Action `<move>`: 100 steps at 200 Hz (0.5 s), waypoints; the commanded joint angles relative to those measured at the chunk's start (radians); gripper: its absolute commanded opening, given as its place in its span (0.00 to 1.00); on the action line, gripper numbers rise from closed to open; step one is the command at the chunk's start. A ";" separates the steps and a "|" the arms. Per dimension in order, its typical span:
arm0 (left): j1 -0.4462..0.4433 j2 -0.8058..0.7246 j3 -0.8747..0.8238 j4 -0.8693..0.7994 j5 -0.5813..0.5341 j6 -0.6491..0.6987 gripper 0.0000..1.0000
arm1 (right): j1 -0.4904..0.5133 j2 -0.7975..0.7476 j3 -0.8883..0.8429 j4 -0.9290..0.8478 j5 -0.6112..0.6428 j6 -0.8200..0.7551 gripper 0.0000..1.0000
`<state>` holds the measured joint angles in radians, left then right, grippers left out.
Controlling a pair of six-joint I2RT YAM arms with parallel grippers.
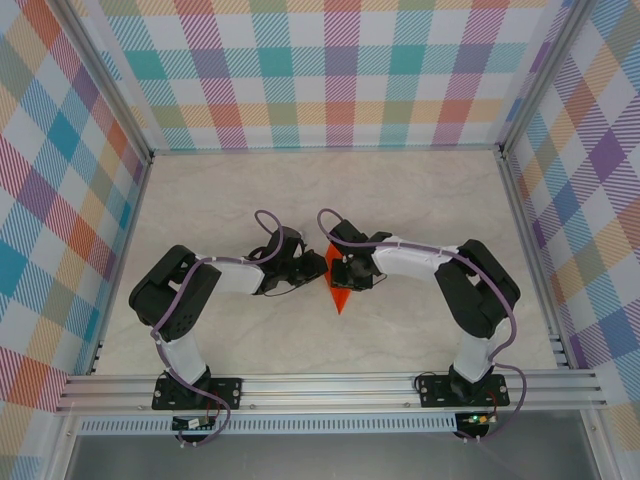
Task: Fold a paper plane with a square sheet of paper (pick it up from the middle)
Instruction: Move a paper plane to the center of the table.
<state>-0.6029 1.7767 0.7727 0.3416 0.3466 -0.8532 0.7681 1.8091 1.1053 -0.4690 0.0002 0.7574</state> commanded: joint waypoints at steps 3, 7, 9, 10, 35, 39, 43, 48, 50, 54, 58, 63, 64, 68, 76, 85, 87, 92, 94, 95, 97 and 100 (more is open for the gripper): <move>0.011 -0.062 -0.015 -0.044 -0.040 -0.004 0.21 | 0.010 0.009 0.030 -0.032 0.026 0.028 0.24; 0.012 -0.072 -0.017 -0.056 -0.051 -0.003 0.22 | 0.008 0.009 0.030 -0.035 0.027 0.029 0.23; 0.013 -0.077 -0.018 -0.062 -0.057 -0.002 0.22 | 0.009 0.009 0.030 -0.035 0.028 0.029 0.23; 0.013 -0.080 -0.019 -0.066 -0.061 -0.002 0.23 | 0.009 0.009 0.030 -0.035 0.029 0.029 0.23; 0.029 -0.155 -0.045 -0.142 -0.163 -0.005 0.26 | 0.010 0.016 0.038 -0.048 0.033 0.032 0.19; 0.031 -0.167 -0.050 -0.154 -0.180 -0.006 0.26 | 0.010 0.016 0.040 -0.049 0.036 0.032 0.19; 0.032 -0.178 -0.055 -0.169 -0.197 -0.007 0.27 | 0.010 0.018 0.042 -0.053 0.039 0.033 0.19; 0.036 -0.194 -0.060 -0.189 -0.216 -0.009 0.28 | 0.010 0.021 0.044 -0.055 0.040 0.033 0.18; 0.037 -0.199 -0.062 -0.196 -0.226 -0.010 0.28 | 0.010 0.021 0.046 -0.057 0.041 0.033 0.18; 0.039 -0.211 -0.066 -0.209 -0.243 -0.010 0.29 | 0.010 0.024 0.048 -0.060 0.043 0.033 0.18; 0.041 -0.221 -0.069 -0.224 -0.260 -0.012 0.30 | 0.011 0.026 0.052 -0.064 0.045 0.032 0.17; 0.041 -0.234 -0.072 -0.245 -0.282 -0.013 0.31 | 0.010 0.028 0.055 -0.067 0.049 0.033 0.16; 0.042 -0.237 -0.072 -0.250 -0.287 -0.014 0.32 | 0.011 0.029 0.055 -0.067 0.051 0.033 0.16; 0.043 -0.248 -0.072 -0.271 -0.306 -0.016 0.33 | 0.012 0.030 0.059 -0.072 0.056 0.033 0.16; 0.044 -0.267 -0.075 -0.306 -0.341 -0.020 0.36 | 0.014 0.034 0.066 -0.081 0.062 0.031 0.14; 0.045 -0.289 -0.082 -0.330 -0.369 -0.022 0.42 | 0.016 0.039 0.076 -0.093 0.072 0.030 0.11; 0.045 -0.294 -0.083 -0.334 -0.378 -0.024 0.44 | 0.016 0.040 0.078 -0.095 0.076 0.031 0.11; 0.045 -0.309 -0.083 -0.352 -0.396 -0.026 0.47 | 0.016 0.042 0.082 -0.100 0.081 0.030 0.10; 0.045 -0.313 -0.084 -0.363 -0.406 -0.027 0.48 | 0.017 0.044 0.085 -0.104 0.083 0.030 0.09; 0.045 -0.316 -0.084 -0.368 -0.411 -0.028 0.49 | 0.017 0.044 0.086 -0.105 0.085 0.029 0.09; 0.045 -0.321 -0.084 -0.379 -0.419 -0.030 0.51 | 0.017 0.045 0.088 -0.107 0.087 0.029 0.08; 0.045 -0.328 -0.084 -0.394 -0.432 -0.031 0.53 | 0.017 0.048 0.090 -0.111 0.089 0.029 0.08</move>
<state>-0.5678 1.5143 0.7090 0.0948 0.0608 -0.8753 0.7738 1.8267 1.1557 -0.5228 0.0494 0.7792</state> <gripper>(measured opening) 0.467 0.099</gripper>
